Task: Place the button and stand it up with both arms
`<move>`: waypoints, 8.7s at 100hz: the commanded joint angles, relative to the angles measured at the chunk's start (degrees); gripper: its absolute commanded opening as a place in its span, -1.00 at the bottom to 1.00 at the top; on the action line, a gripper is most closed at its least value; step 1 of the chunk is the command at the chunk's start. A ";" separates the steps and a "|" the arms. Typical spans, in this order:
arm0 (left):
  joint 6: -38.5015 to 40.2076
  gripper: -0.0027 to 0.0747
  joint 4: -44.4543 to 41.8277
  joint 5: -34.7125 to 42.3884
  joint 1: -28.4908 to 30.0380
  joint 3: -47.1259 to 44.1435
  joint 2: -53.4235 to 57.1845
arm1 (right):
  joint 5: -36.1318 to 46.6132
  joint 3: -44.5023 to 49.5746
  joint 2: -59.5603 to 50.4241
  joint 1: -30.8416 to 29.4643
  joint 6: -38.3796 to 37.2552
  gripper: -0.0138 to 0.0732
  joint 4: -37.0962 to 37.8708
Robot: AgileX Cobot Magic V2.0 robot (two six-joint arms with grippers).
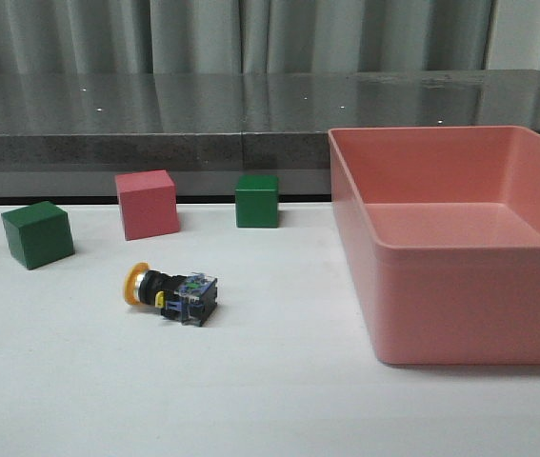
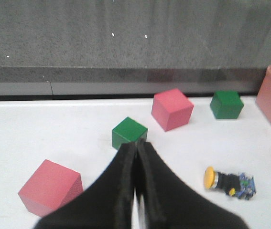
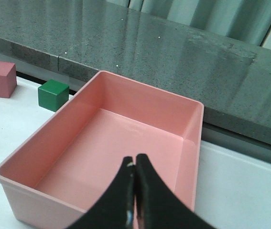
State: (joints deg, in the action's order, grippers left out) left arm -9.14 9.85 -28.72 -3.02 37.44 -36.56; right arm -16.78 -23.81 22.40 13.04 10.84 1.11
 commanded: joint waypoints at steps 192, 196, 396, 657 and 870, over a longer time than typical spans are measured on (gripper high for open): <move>-107.79 0.61 52.93 -37.54 -0.36 36.68 -78.54 | 5.72 -1.16 0.15 -0.27 -0.12 -0.86 -0.20; -108.61 0.61 52.67 -37.54 -0.36 36.68 -79.19 | 5.72 -1.16 0.15 -0.27 -0.12 -0.86 -0.20; -50.46 -0.98 -21.63 -40.07 -27.12 56.95 -69.67 | 7.47 -1.16 0.15 -0.27 -0.12 -0.86 -0.20; -24.36 0.27 -42.73 -44.07 -36.10 56.35 -80.34 | 8.15 -1.16 0.15 -0.27 -0.12 -0.86 -0.20; -20.94 -0.98 9.04 24.51 -13.39 -22.93 13.79 | 8.26 -1.16 0.15 -0.27 -0.12 -0.86 -0.20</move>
State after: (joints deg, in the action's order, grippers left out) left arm -30.77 17.91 -9.15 -16.73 13.36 -22.53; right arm -13.37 -23.45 22.40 13.04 10.45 1.11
